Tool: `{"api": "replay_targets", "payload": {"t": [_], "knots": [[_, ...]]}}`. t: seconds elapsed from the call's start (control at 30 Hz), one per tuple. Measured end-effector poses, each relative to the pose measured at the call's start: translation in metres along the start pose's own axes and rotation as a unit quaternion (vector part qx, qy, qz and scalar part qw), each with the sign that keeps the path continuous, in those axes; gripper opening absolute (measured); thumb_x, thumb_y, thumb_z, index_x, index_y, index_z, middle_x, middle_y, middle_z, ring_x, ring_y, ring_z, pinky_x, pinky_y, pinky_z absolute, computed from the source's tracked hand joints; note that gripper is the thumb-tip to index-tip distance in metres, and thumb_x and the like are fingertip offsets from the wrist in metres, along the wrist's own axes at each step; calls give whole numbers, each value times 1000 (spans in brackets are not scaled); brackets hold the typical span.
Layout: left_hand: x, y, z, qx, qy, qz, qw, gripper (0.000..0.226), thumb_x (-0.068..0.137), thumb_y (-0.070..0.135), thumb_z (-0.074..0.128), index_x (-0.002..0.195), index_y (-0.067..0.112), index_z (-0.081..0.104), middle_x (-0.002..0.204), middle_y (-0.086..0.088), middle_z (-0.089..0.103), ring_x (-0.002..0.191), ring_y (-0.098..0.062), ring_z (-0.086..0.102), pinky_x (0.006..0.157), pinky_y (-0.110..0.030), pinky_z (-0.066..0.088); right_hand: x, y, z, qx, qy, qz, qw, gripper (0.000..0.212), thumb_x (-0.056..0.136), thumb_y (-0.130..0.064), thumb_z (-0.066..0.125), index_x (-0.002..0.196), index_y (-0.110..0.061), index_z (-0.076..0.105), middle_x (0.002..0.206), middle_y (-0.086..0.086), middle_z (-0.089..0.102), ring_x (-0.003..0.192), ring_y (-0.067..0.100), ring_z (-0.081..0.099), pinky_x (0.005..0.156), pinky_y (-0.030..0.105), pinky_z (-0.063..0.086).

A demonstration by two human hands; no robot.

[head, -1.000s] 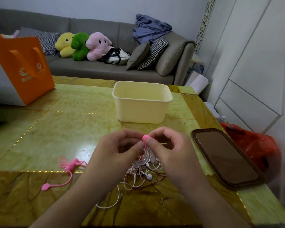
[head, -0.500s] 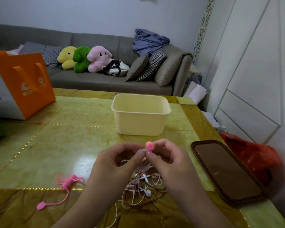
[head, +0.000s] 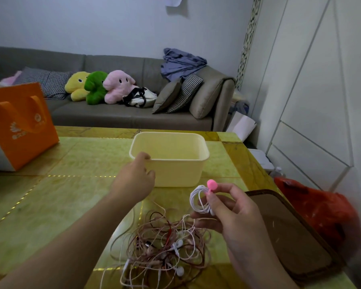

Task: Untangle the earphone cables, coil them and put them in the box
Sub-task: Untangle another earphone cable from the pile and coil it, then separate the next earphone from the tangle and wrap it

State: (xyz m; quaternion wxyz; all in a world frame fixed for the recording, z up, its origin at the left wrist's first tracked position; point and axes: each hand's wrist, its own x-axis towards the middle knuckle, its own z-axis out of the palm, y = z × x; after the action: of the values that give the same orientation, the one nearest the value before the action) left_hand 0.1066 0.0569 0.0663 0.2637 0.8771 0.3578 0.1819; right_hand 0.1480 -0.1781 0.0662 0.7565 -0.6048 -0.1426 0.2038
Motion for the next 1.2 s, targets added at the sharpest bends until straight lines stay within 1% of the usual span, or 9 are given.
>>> {"api": "replay_targets", "payload": {"t": [0.17,0.3,0.47,0.63,0.7,0.77,0.9,0.97,1.2], "knots": [[-30,-4,6,-26,9,3,1000,20,101,25,59,120,30,59,97,11,73,65,-8,65,51,-24,45,5,-9,1,-42,6,-38,998,10,103,-7,67,108,-15,71,93,16,79,76,37,79,61,43,63],[-63,-10,10,-86,-8,35,996,25,99,21,62,120,36,61,106,15,73,62,5,64,46,-8,43,23,-20,22,-221,0,-107,969,23,103,-9,66,108,-31,68,94,-1,78,76,15,79,68,44,67],[-79,-19,13,-122,9,46,991,32,94,20,65,119,41,62,105,20,73,86,12,64,67,-6,46,75,-11,61,-433,-18,-186,882,29,103,-8,60,112,-35,67,104,-2,66,74,16,67,49,22,48],[-83,-24,13,-143,10,52,988,39,94,19,64,128,39,60,115,21,74,96,7,67,80,-18,55,99,2,60,-624,-39,-162,763,30,101,-16,60,124,-29,73,117,0,71,95,23,68,83,43,62],[-82,-25,13,-135,4,57,989,42,96,21,63,133,39,57,121,23,72,87,12,65,71,-7,50,95,2,53,-623,-54,-139,768,38,101,-14,56,132,-30,72,126,-1,74,91,20,69,81,40,62],[-79,-24,12,-133,-7,57,989,45,97,22,63,138,41,54,125,24,69,80,16,61,63,-4,46,86,0,45,-598,-55,-157,784,47,103,-8,54,141,-31,66,129,0,73,72,11,64,62,27,55],[-70,-18,5,-130,-18,53,990,51,98,23,62,143,42,48,131,21,69,94,-1,67,76,-22,51,60,-4,29,-532,7,-283,798,43,100,3,53,132,-19,71,127,-4,69,113,9,63,93,13,44],[-62,-14,4,-116,-24,53,992,54,98,23,61,146,40,45,133,20,69,98,-10,68,81,-27,50,47,-1,18,-501,39,-308,808,37,96,7,55,118,-16,73,113,-6,68,108,8,62,90,9,44],[-57,-12,4,-155,-56,53,985,76,98,18,65,160,39,27,145,13,59,129,-12,59,100,-36,53,21,27,-16,-501,-7,-134,855,36,94,6,52,100,-25,69,97,-11,69,94,7,65,78,25,53]]}}
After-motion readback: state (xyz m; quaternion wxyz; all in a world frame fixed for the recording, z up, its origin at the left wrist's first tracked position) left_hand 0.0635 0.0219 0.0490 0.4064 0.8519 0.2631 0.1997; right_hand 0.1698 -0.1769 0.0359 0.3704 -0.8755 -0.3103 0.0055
